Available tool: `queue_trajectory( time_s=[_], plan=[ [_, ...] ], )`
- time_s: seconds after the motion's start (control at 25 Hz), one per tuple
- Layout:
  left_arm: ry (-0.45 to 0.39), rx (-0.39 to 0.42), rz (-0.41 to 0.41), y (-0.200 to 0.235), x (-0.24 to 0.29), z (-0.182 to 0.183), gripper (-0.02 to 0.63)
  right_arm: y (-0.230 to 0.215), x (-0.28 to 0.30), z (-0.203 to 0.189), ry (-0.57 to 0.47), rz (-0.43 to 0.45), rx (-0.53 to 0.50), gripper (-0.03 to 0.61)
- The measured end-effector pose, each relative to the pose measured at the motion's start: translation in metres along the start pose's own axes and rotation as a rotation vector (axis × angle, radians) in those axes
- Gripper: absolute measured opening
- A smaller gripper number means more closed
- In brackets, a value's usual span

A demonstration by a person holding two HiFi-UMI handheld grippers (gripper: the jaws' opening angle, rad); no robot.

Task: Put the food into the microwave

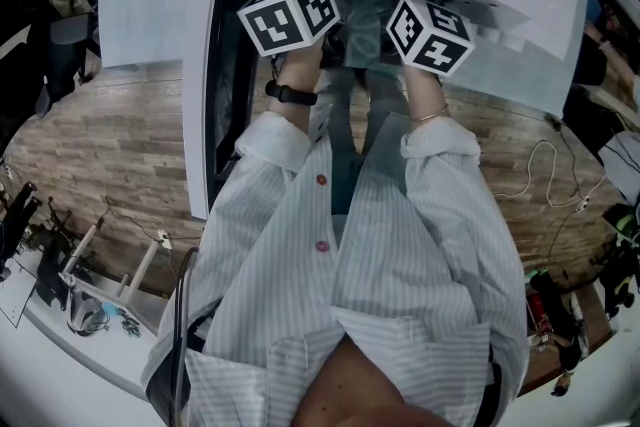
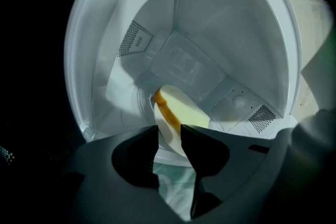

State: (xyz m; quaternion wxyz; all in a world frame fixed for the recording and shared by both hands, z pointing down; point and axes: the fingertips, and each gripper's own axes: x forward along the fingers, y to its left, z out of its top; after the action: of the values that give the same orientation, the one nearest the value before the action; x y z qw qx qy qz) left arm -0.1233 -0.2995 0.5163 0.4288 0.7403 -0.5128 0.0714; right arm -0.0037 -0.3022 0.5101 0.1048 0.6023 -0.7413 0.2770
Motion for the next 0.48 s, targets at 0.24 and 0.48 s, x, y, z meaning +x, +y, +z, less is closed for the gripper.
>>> queue_trajectory(
  time_s=[0.24, 0.48],
  plan=[
    [-0.007, 0.017, -0.013, -0.005, -0.008, -0.005, 0.124, 0.004, -0.01, -0.001, -0.008, 0.028, 0.02, 0.161],
    [-0.037, 0.038, -0.048, -0.017, -0.028, -0.008, 0.124, 0.016, -0.03, -0.004, -0.016, 0.075, 0.035, 0.161]
  ],
)
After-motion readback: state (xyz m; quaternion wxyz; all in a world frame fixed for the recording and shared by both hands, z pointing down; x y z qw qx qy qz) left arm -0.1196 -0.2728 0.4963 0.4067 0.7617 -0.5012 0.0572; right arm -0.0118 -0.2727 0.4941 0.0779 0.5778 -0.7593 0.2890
